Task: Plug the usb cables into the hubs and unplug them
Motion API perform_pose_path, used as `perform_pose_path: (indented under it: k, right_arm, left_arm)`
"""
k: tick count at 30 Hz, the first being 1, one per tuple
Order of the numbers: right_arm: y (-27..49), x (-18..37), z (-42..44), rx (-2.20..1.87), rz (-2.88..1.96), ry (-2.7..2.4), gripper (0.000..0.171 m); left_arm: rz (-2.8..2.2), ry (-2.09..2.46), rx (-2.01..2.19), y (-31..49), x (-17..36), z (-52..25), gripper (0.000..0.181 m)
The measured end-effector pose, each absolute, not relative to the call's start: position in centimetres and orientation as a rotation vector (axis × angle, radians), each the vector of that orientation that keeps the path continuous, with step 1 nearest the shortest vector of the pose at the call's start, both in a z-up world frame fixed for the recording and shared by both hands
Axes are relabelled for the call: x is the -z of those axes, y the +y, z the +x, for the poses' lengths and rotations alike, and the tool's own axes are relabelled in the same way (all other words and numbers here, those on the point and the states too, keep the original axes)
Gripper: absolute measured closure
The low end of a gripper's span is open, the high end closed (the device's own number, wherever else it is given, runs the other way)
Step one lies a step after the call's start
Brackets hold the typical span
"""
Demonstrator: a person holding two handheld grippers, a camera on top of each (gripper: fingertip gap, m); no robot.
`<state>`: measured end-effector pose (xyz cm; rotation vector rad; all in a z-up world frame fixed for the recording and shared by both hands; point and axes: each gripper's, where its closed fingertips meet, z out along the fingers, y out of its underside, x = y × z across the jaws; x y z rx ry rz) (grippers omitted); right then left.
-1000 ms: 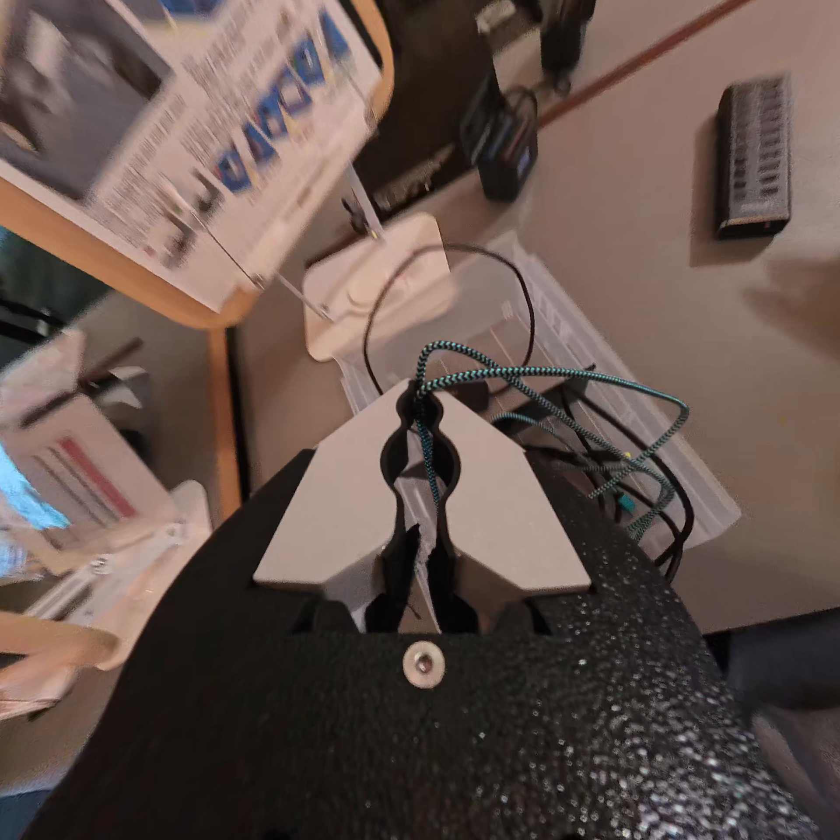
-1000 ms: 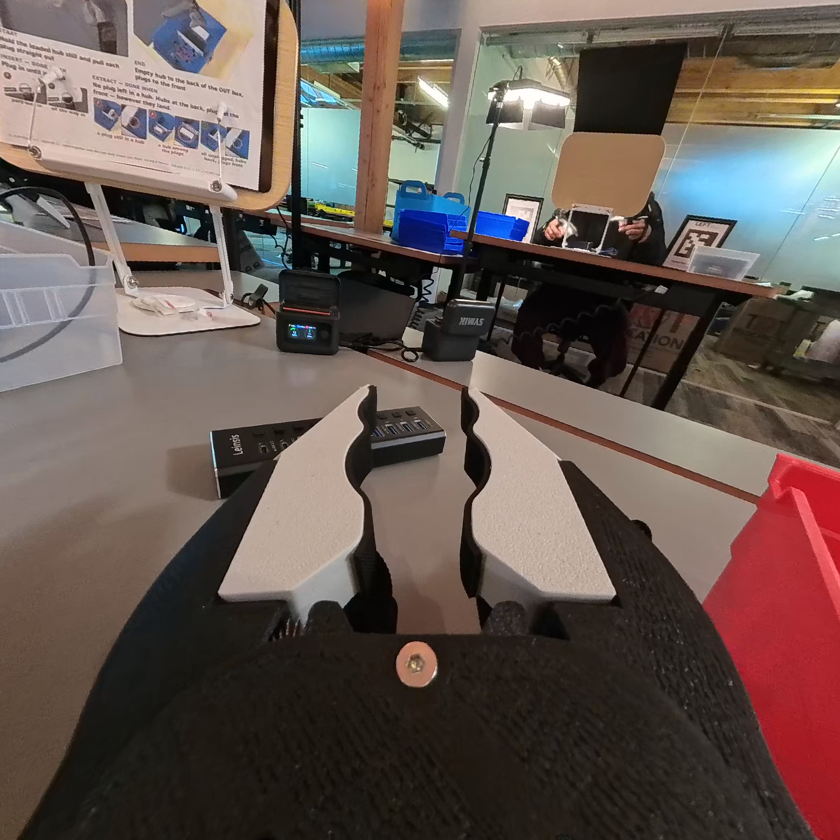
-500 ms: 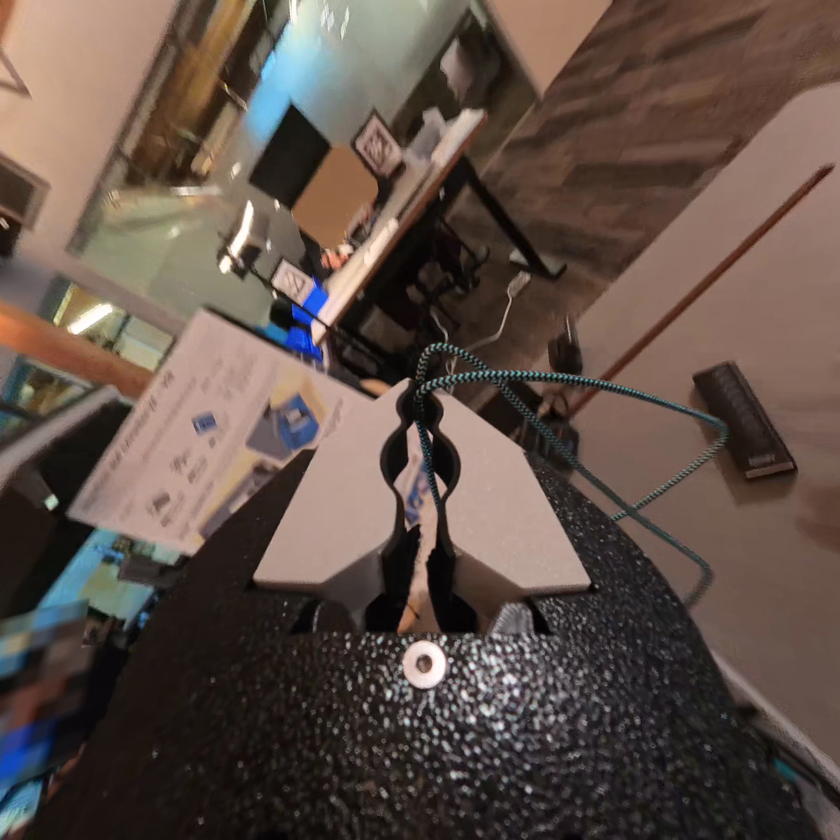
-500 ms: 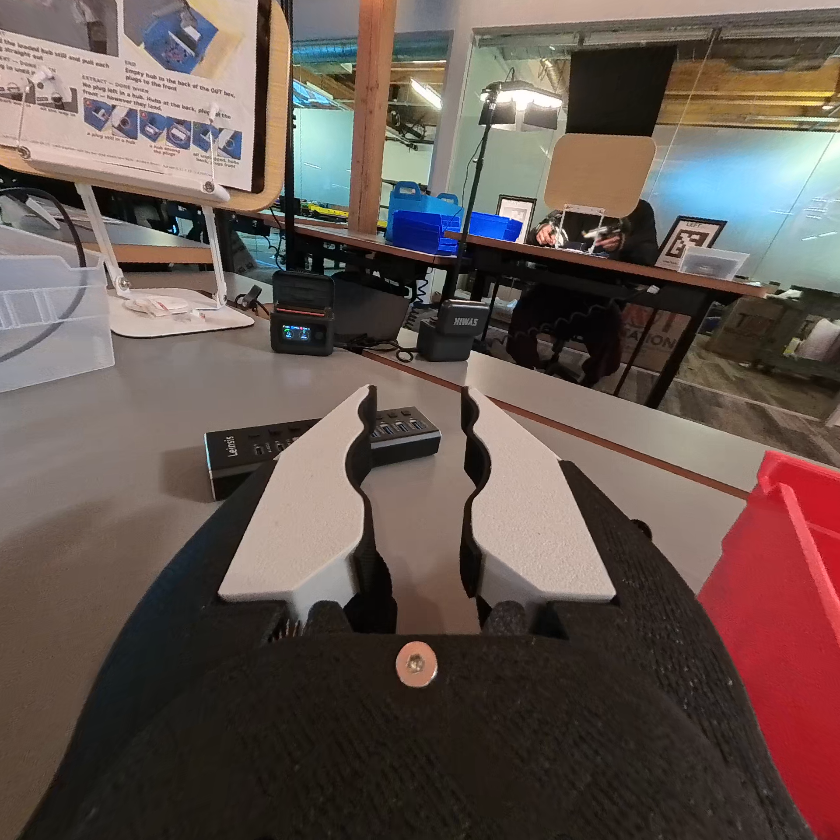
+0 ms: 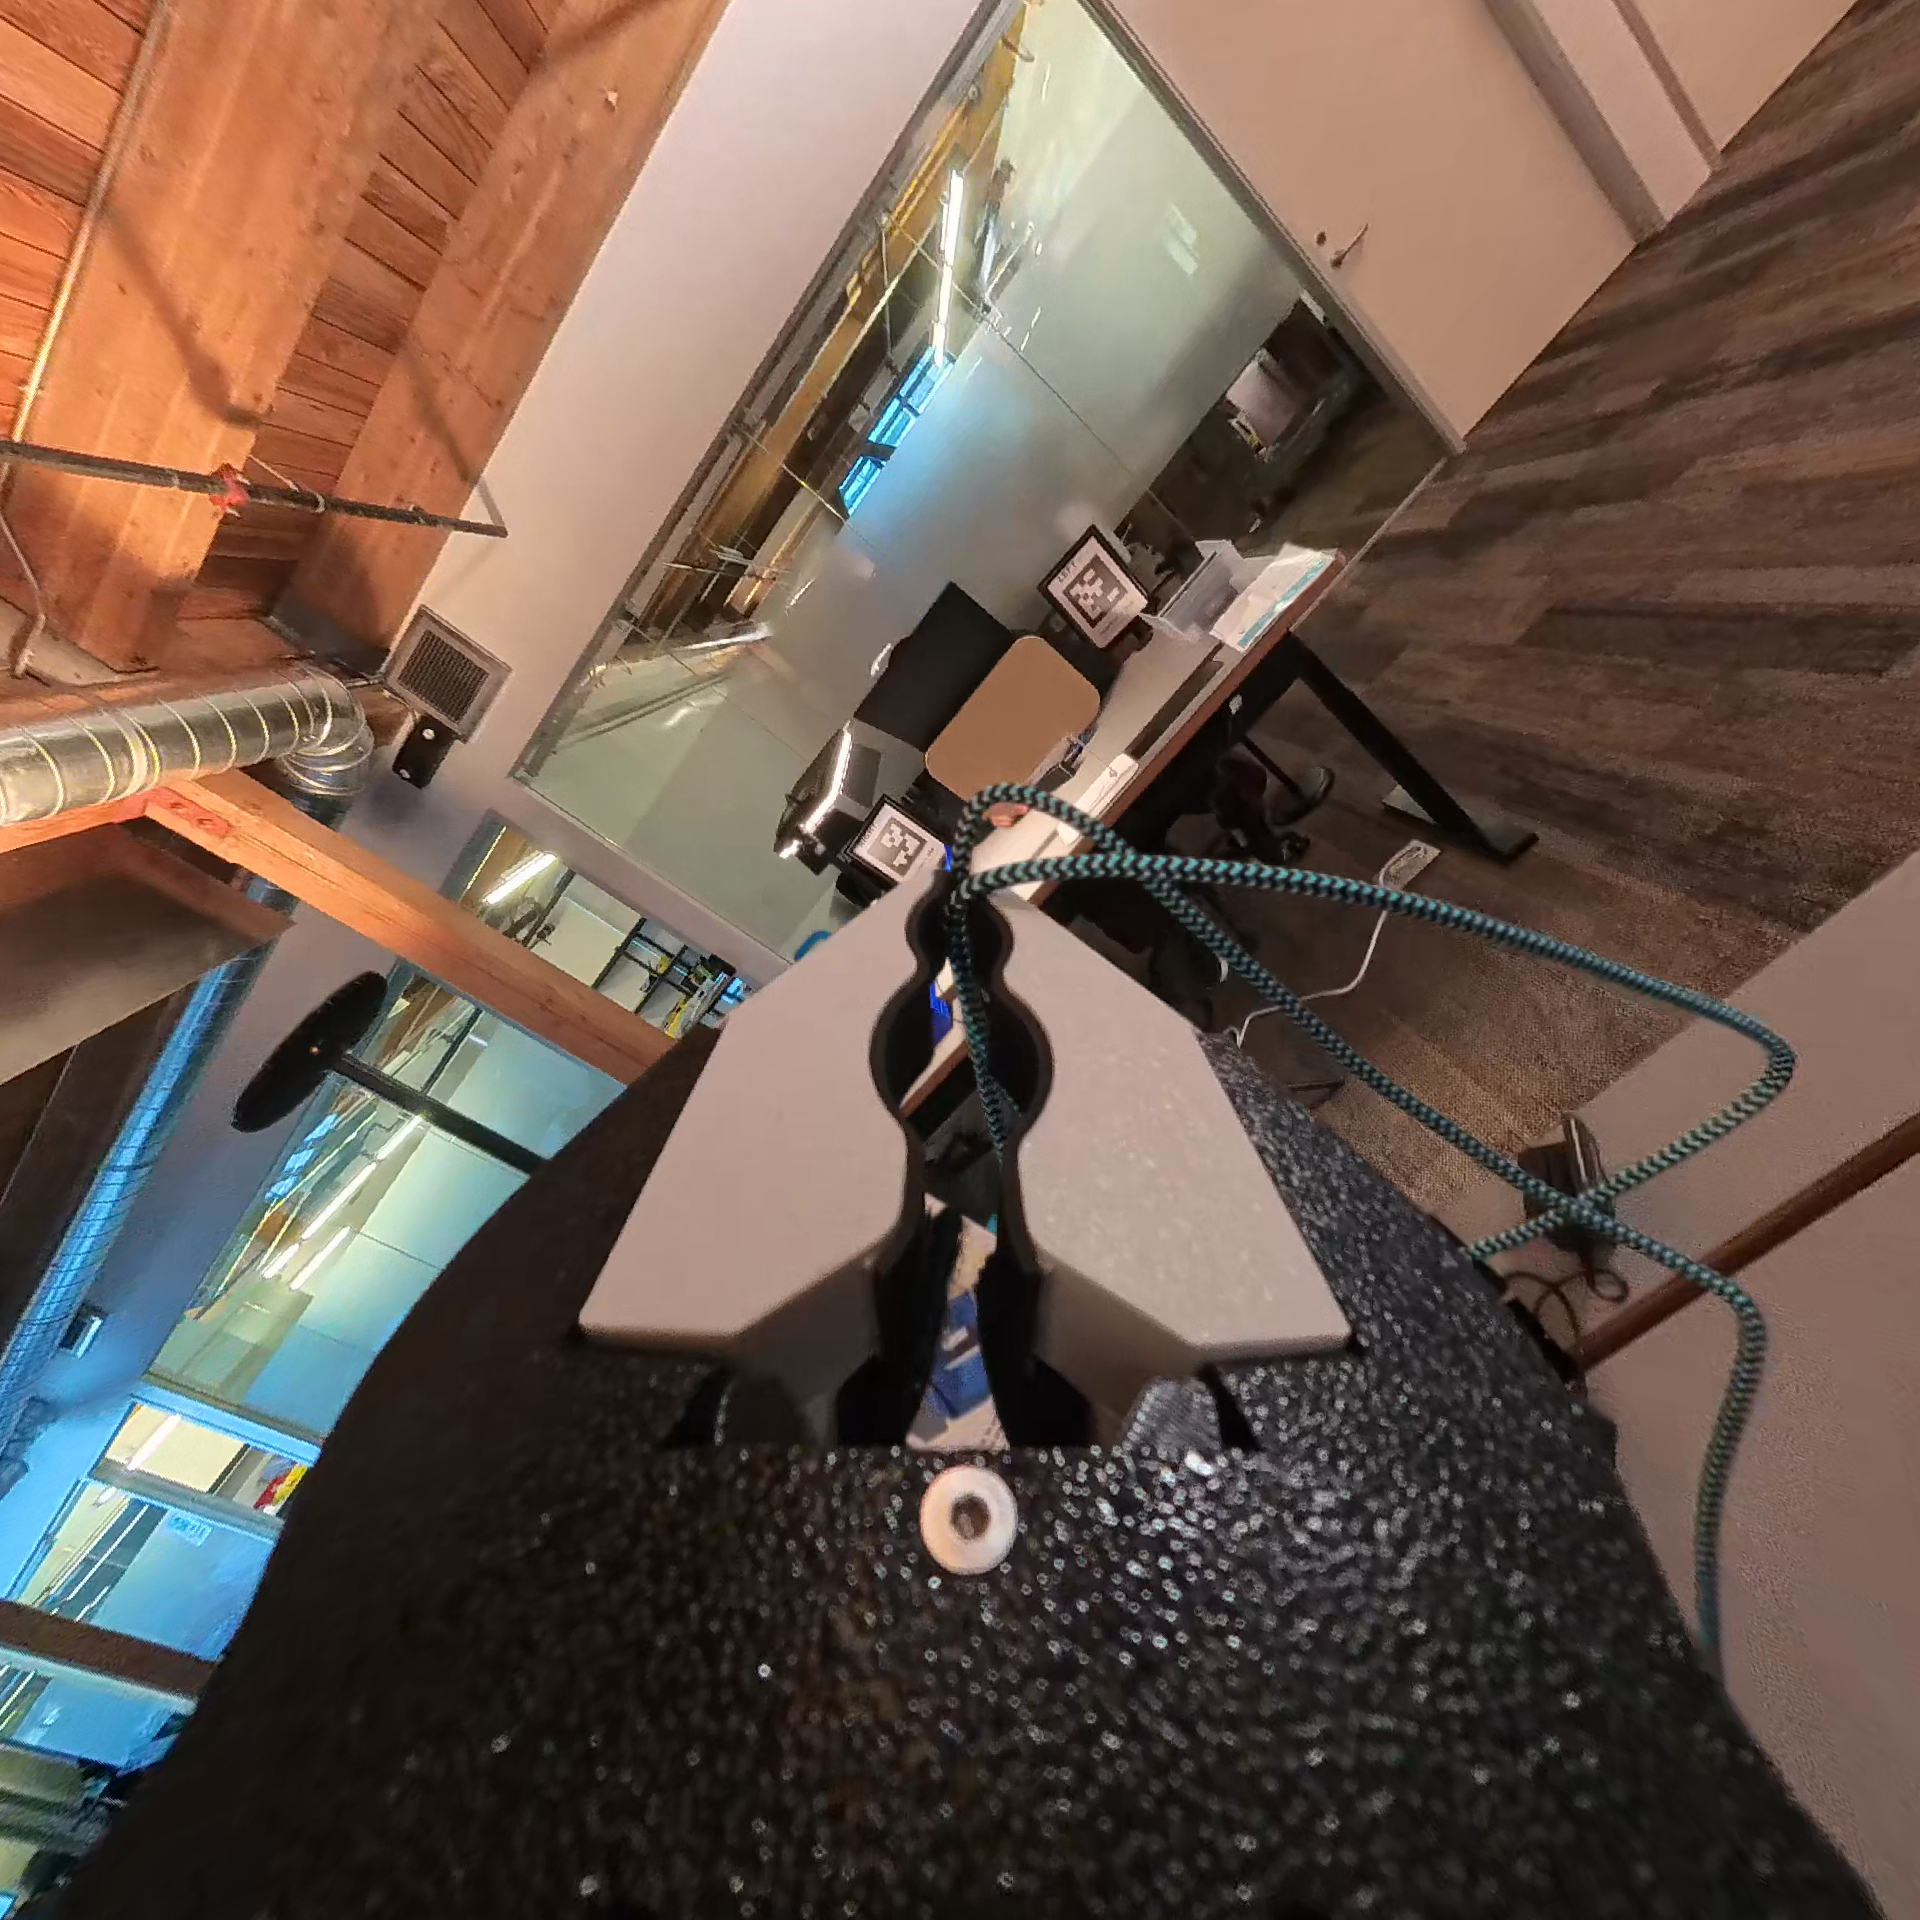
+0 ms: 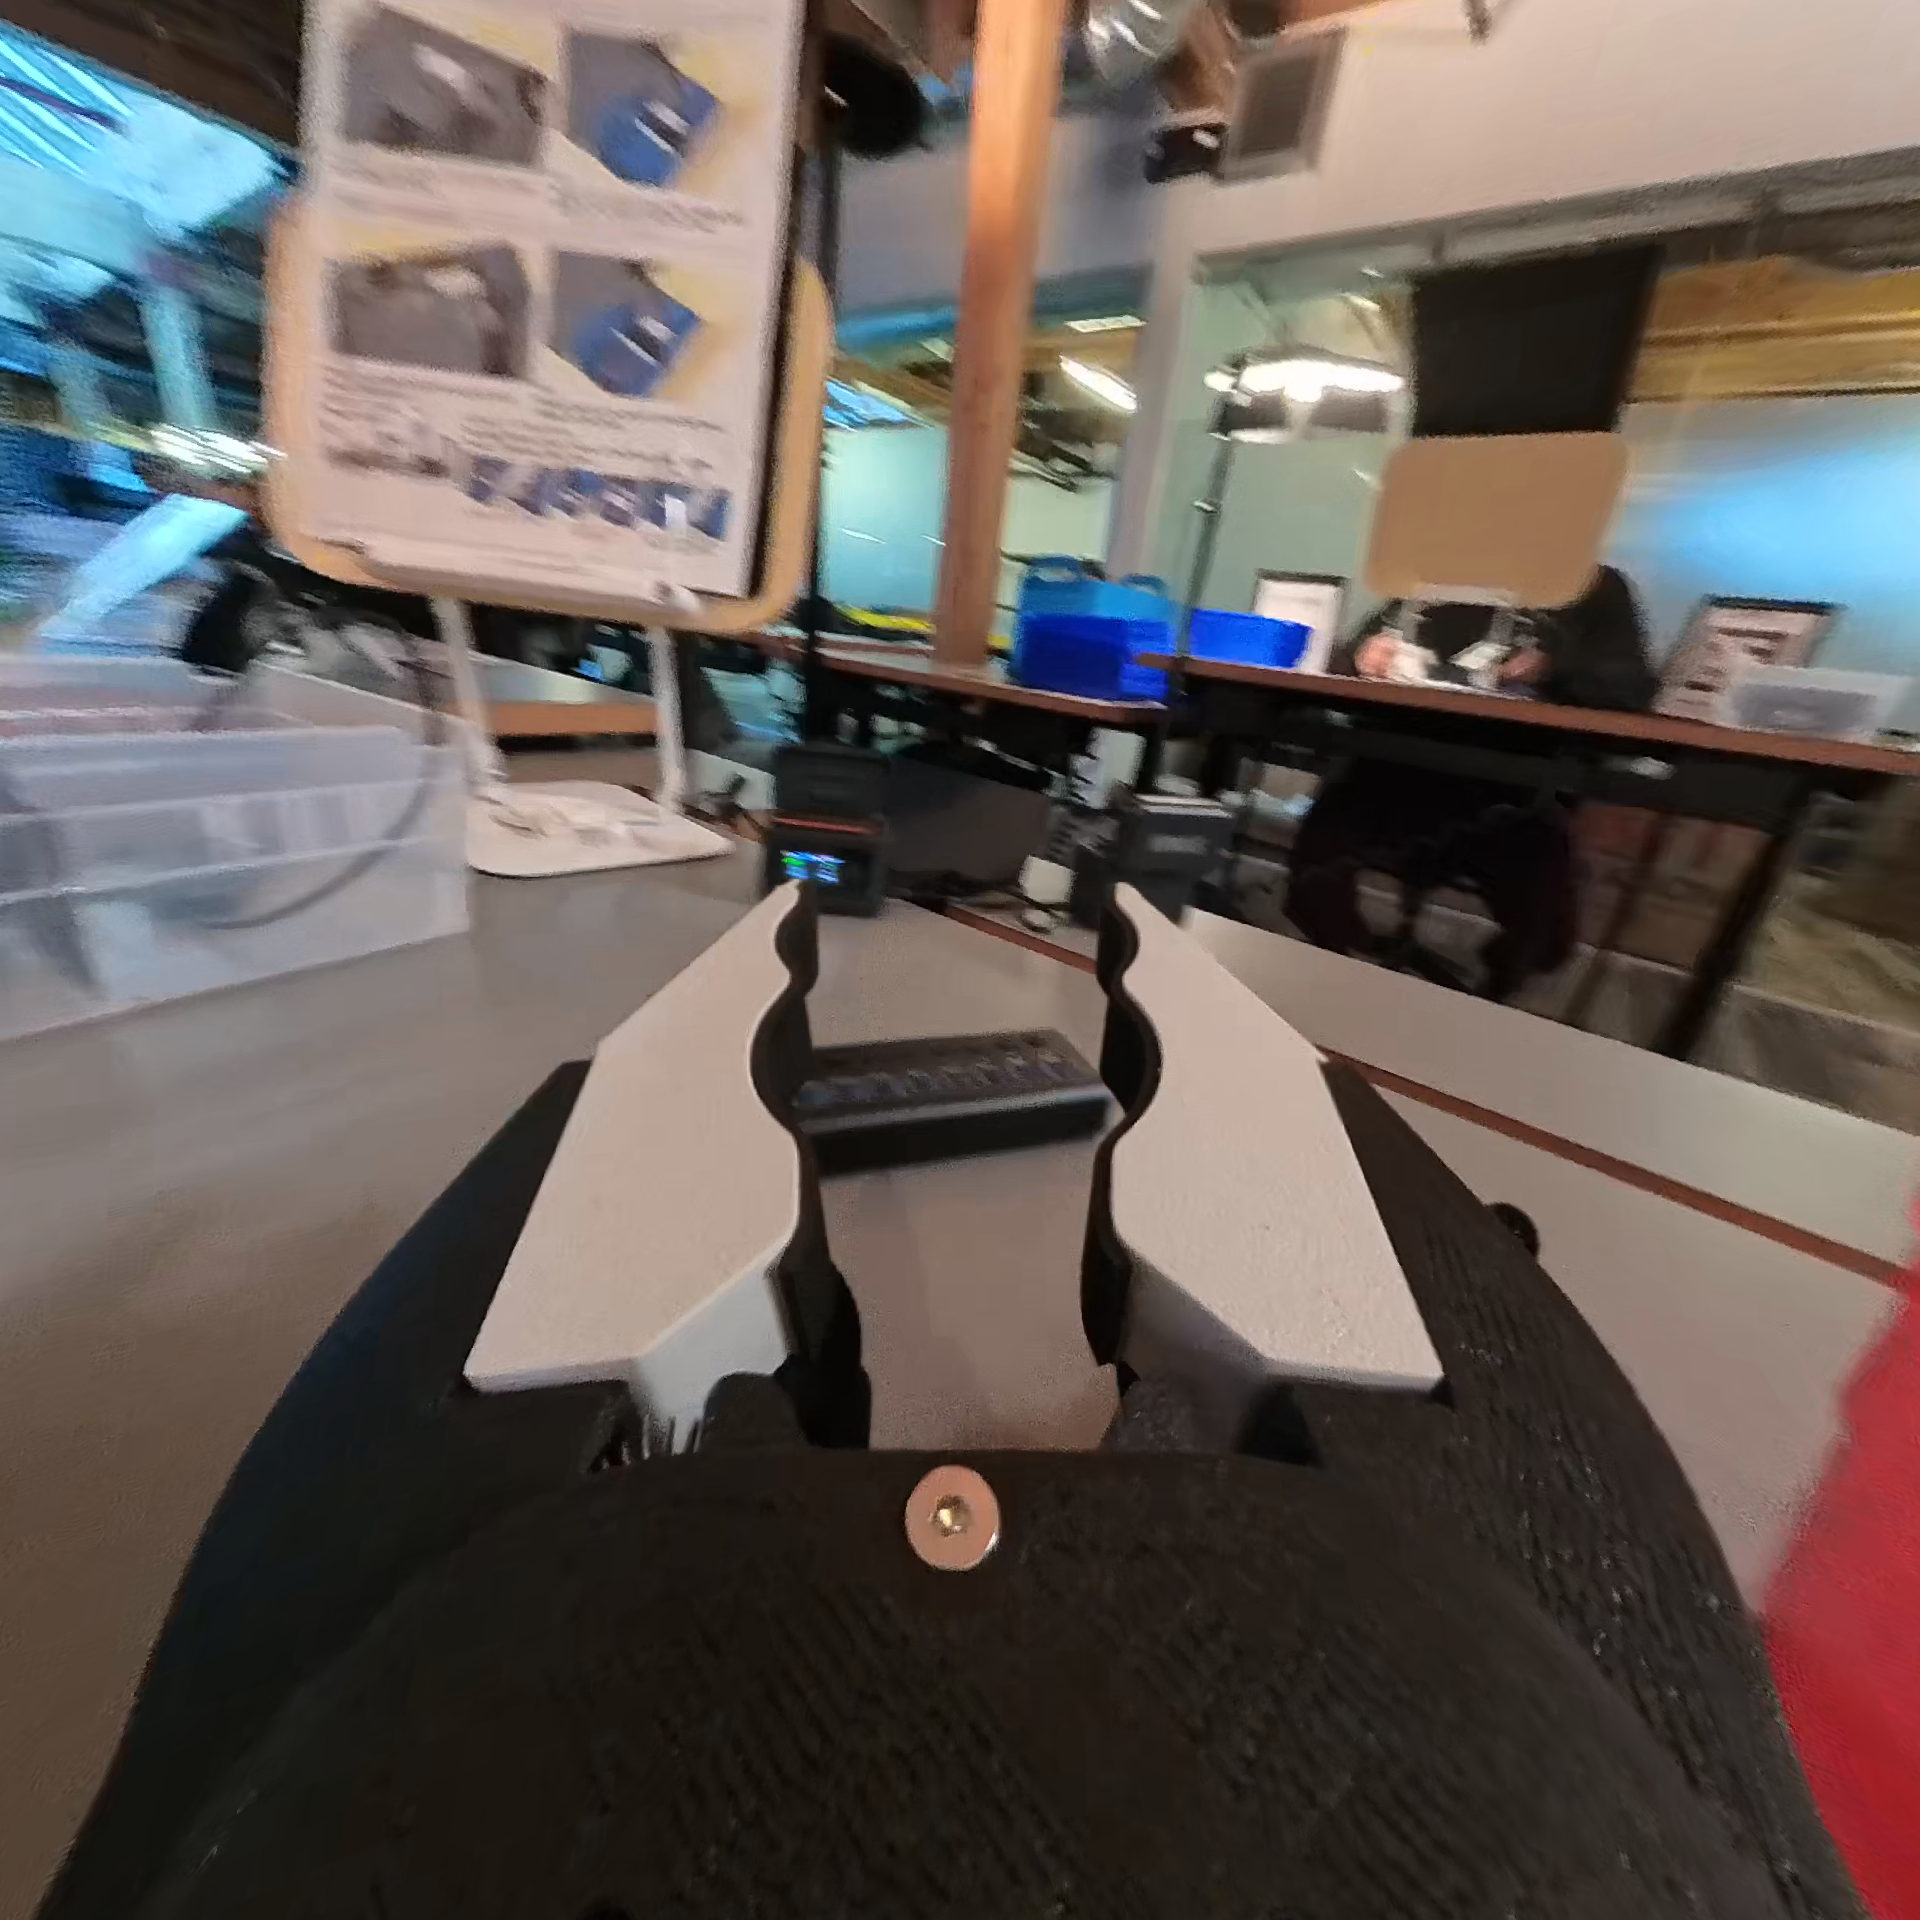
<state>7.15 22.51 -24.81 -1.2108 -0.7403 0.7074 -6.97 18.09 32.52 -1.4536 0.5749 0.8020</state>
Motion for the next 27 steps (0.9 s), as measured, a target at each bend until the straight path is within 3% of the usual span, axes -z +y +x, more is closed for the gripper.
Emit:
perform_pose_path:
  k: [8, 11, 16, 18, 20, 21, 22, 24, 27]
  right_arm:
    - [20.8, 24.5, 5.8, -0.764, -1.163, -0.833, 0.113]
    - [18.7, 23.3, 4.8, -0.976, -1.120, -0.854, 0.106]
    - [11.9, 20.8, -1.8, -1.416, -1.066, -0.963, 0.059]
    - [9.7, 20.8, -5.1, -1.456, -1.086, -1.050, 0.052]
    - [8.8, 21.1, -8.2, -1.405, -1.135, -1.115, 0.062]
    - [9.2, 21.9, -9.6, -1.327, -1.202, -1.143, 0.075]
    - [9.8, 22.9, -10.6, -1.231, -1.271, -1.174, 0.099]
    - [10.4, 23.4, -11.1, -1.118, -1.288, -1.223, 0.120]
    - [12.4, 18.7, -7.8, -1.051, -1.157, -1.061, 0.152]
  left_arm:
    - [-1.516, 0.590, -0.684, 21.9, -34.3, -3.2, 0.180]
    - [-1.537, 0.613, -0.656, 23.2, -33.9, -1.6, 0.180]
    - [-1.571, 0.673, -0.727, 24.7, -32.7, 0.2, 0.181]
    - [-1.574, 0.687, -0.717, 24.9, -32.5, 1.3, 0.180]
    - [-1.572, 0.699, -0.708, 25.0, -32.4, 2.2, 0.181]
    - [-1.575, 0.704, -0.711, 25.0, -32.3, 2.4, 0.181]
    - [-1.579, 0.708, -0.724, 25.0, -32.2, 2.5, 0.181]
    - [-1.608, 0.720, -0.762, 24.8, -31.7, 2.2, 0.180]
    - [-1.644, 0.734, -0.859, 23.9, -31.3, 0.6, 0.180]
